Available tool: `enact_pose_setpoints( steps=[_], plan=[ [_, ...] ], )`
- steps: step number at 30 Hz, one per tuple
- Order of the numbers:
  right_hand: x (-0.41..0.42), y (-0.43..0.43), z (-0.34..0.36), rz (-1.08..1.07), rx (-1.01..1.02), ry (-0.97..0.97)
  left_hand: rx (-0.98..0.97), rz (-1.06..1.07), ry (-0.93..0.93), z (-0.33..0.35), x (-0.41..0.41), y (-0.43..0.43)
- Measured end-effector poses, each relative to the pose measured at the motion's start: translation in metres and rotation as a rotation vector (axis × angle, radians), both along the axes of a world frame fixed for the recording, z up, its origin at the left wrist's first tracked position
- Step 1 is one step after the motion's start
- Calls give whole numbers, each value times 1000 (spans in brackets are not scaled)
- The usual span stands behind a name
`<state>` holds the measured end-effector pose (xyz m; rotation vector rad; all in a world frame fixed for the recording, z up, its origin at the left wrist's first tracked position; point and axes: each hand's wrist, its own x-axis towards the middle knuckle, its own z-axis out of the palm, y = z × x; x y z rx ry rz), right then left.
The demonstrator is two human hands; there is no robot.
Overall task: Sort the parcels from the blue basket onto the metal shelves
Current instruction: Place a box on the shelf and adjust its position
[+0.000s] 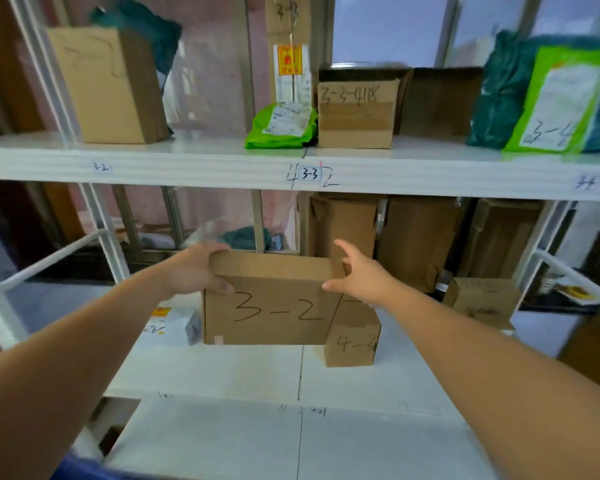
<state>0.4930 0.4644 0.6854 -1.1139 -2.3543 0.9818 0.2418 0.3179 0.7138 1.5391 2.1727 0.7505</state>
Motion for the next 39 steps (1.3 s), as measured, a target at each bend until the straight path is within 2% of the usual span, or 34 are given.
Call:
enact_pose_setpoints(
  steps=[7, 11, 14, 18, 24, 26, 28, 33, 39],
  plan=[
    [-13, -29, 34, -105, -146, 338, 30, 38, -204, 36, -9, -36],
    [-9, -39, 43, -35, -275, 244, 86, -1, -370, 61, -11, -59],
    [-7, -51, 48, -48, -369, 244, 137, -16, -310, 82, -12, -73],
    [-18, -66, 65, -39, -382, 374, 349, 67, -205, 102, -15, -86],
    [-58, -88, 105, 53, -326, 577, 805, 287, -359, 109, -25, -103],
    [-73, -95, 117, 56, -317, 687, 842, 300, -385, 105, -31, -107],
    [-86, -101, 128, 40, -261, 771, 852, 325, -336, 100, -39, -107],
    [-106, -104, 150, 46, 58, 676, 902, 414, -331, 99, -62, -91],
    [-128, -79, 174, 50, 244, 518, 904, 453, -355, 120, -85, -63]
  ],
)
